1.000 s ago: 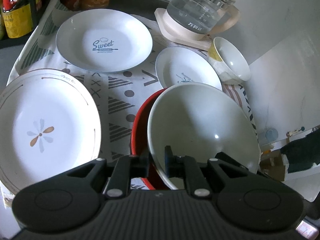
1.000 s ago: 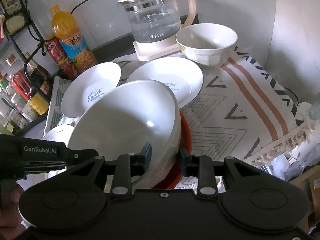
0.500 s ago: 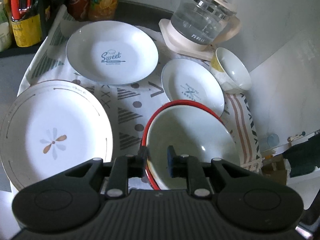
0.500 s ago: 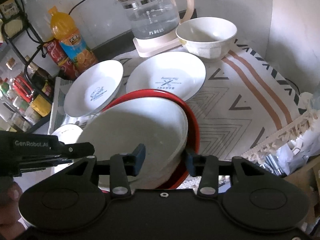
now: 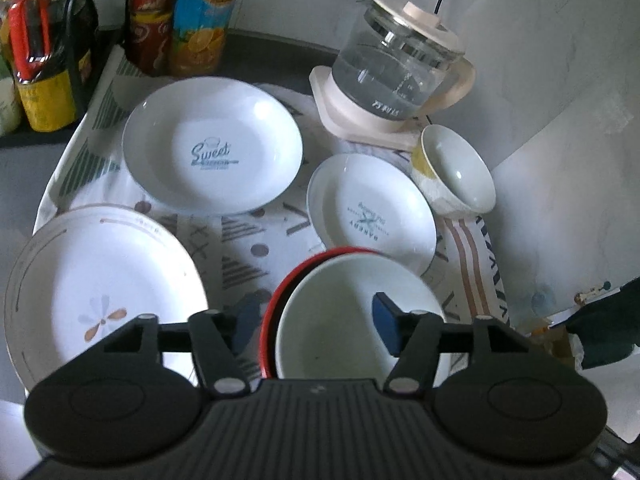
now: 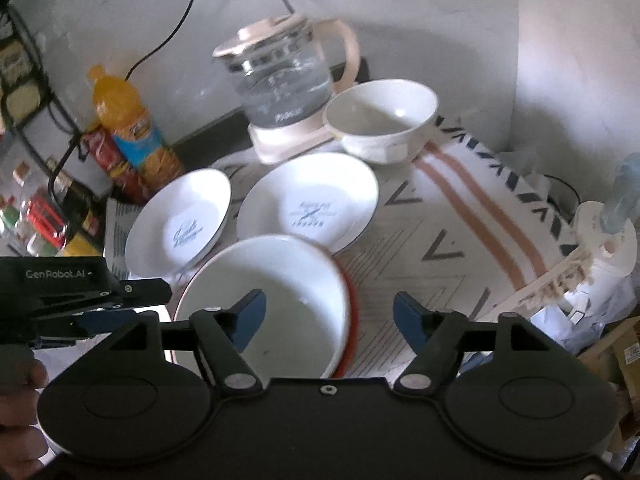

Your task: Organize plates and bowls

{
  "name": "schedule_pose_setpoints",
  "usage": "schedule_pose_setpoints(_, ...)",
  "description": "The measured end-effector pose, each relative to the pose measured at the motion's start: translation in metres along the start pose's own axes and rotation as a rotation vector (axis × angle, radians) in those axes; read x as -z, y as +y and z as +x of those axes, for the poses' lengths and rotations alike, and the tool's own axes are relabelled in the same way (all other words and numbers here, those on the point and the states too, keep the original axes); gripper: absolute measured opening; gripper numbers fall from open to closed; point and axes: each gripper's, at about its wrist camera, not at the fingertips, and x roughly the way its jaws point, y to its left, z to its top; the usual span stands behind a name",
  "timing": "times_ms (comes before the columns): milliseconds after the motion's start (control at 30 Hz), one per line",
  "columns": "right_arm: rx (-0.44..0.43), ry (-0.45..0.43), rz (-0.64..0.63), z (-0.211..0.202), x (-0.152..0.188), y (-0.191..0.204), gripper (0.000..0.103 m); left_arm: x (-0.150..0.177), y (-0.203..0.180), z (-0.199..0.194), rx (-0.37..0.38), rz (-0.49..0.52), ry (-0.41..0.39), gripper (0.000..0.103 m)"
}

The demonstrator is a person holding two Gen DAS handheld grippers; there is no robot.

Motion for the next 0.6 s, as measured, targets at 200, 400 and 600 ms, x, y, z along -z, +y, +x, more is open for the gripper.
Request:
schedule_pose_setpoints(200,0.000,-0.023,0.035,0.006,-0.019,-0.020,0.085,-0.014,-0.020,0.011,-0.004,0.015,0.000,0.070)
schedule_pose_setpoints(400,0.000,-0.043,0.063,0.018,-0.038,-0.036,0.090,-0.028,-0.044,0.029,-0.008,0.039,-0.003,0.071)
schedule_pose_setpoints(600,-0.004,-0.035,0.068,0.033,-0.058,-0.050,0.092,-0.047,-0.069,0.049,0.024,0.053,0.039,0.071)
